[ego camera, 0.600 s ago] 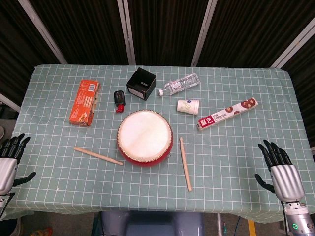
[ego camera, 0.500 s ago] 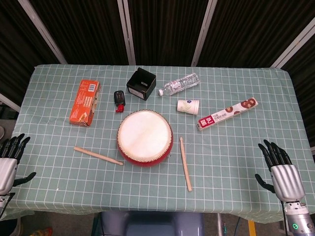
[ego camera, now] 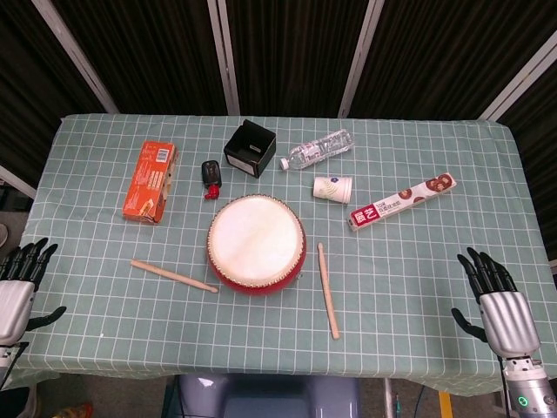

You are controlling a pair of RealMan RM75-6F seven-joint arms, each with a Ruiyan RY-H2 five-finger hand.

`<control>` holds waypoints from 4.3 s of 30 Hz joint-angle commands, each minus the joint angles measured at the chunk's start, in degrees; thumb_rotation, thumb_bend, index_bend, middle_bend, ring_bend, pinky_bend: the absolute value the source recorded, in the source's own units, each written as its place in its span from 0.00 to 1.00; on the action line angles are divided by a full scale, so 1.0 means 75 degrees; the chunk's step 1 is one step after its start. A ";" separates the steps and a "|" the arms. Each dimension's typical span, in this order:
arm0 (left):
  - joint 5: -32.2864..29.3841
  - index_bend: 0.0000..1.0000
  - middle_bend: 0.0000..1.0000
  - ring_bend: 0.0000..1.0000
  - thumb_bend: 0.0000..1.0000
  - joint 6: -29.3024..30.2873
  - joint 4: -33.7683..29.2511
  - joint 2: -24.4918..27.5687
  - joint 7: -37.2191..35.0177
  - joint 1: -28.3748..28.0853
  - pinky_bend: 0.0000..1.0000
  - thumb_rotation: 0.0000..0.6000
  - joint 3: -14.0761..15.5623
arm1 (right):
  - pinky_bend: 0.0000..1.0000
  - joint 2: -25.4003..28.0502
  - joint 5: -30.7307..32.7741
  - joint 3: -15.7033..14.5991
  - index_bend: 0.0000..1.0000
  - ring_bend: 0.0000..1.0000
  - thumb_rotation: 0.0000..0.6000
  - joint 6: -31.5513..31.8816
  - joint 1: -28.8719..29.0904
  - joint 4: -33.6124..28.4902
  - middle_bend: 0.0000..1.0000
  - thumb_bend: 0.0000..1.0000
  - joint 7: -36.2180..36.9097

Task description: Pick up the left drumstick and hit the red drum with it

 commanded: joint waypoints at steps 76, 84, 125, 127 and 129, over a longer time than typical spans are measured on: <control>-0.3265 0.49 1.00 1.00 0.25 -0.3571 0.1092 -0.3018 0.4422 -0.3543 0.93 1.00 -0.0481 | 0.14 -0.0063 -0.0113 -0.0003 0.00 0.00 1.00 -0.0219 0.0301 -0.0055 0.00 0.29 0.0287; -0.3466 0.49 1.00 1.00 0.26 -0.3625 0.1158 -0.3137 0.4596 -0.3664 0.93 1.00 -0.0430 | 0.14 -0.0042 -0.0082 -0.0005 0.00 0.00 1.00 -0.0140 0.0247 -0.0025 0.00 0.29 0.0338; -0.2510 0.74 1.00 1.00 0.58 -0.2217 -0.2412 -0.0609 0.4101 -0.3470 0.93 1.00 -0.0527 | 0.14 -0.0040 -0.0041 0.0019 0.00 0.00 1.00 -0.0101 0.0218 -0.0031 0.00 0.29 0.0272; -0.2716 0.74 1.00 1.00 0.58 -0.2096 -0.2756 -0.0402 0.4296 -0.3480 0.93 1.00 -0.0660 | 0.14 -0.0043 -0.0046 0.0017 0.00 0.00 1.00 -0.0105 0.0221 -0.0035 0.00 0.29 0.0260; -0.3103 0.74 1.00 1.00 0.58 -0.1997 -0.3066 -0.0269 0.4560 -0.3537 0.93 1.00 -0.0841 | 0.14 -0.0053 -0.0051 0.0015 0.00 0.00 1.00 -0.0109 0.0223 -0.0029 0.00 0.29 0.0245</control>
